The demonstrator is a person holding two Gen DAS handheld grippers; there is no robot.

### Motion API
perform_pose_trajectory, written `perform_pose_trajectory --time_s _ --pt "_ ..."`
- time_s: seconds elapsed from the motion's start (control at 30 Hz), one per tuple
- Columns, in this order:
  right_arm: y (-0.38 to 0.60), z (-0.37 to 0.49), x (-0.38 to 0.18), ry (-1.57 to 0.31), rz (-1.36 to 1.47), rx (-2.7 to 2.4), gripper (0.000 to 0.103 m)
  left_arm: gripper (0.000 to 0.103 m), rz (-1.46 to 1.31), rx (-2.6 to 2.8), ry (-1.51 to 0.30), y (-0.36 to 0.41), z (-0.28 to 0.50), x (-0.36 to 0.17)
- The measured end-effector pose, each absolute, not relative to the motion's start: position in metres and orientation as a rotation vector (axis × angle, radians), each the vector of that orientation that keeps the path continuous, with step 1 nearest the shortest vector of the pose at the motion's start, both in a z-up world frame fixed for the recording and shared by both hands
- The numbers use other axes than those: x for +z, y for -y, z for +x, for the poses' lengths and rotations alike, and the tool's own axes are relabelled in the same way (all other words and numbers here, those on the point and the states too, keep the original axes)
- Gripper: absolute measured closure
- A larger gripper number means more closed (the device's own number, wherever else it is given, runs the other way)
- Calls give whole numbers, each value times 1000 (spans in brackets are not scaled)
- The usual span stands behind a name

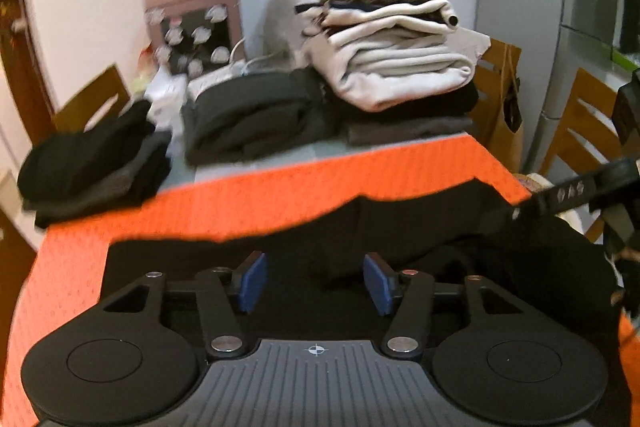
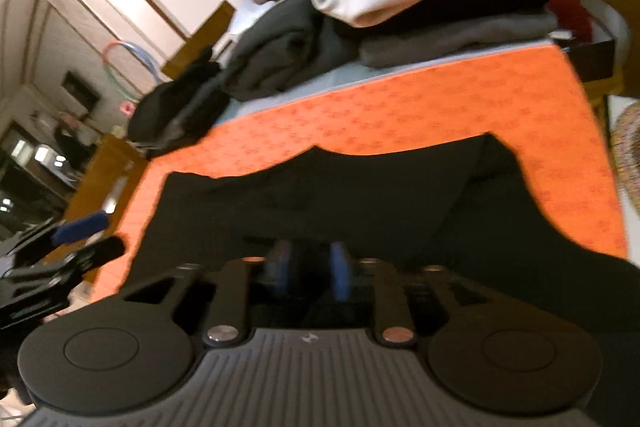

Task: Fold clothes

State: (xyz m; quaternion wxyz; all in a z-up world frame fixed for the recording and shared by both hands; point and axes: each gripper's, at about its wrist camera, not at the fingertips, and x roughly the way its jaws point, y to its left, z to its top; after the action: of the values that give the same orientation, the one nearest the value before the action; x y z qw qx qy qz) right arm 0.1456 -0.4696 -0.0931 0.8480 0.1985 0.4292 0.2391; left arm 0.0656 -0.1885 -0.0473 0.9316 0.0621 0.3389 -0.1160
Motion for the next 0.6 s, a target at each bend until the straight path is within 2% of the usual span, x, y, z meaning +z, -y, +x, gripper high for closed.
perform_pose_trajectory --time_s 0.17,0.6 --pt "490 120 -82 -886 396 532 61 46 88 -305 -729 171 23 -62" --pt "513 -22 -79 -977 311 671 61 46 -15 -688 -872 184 -64 -104"
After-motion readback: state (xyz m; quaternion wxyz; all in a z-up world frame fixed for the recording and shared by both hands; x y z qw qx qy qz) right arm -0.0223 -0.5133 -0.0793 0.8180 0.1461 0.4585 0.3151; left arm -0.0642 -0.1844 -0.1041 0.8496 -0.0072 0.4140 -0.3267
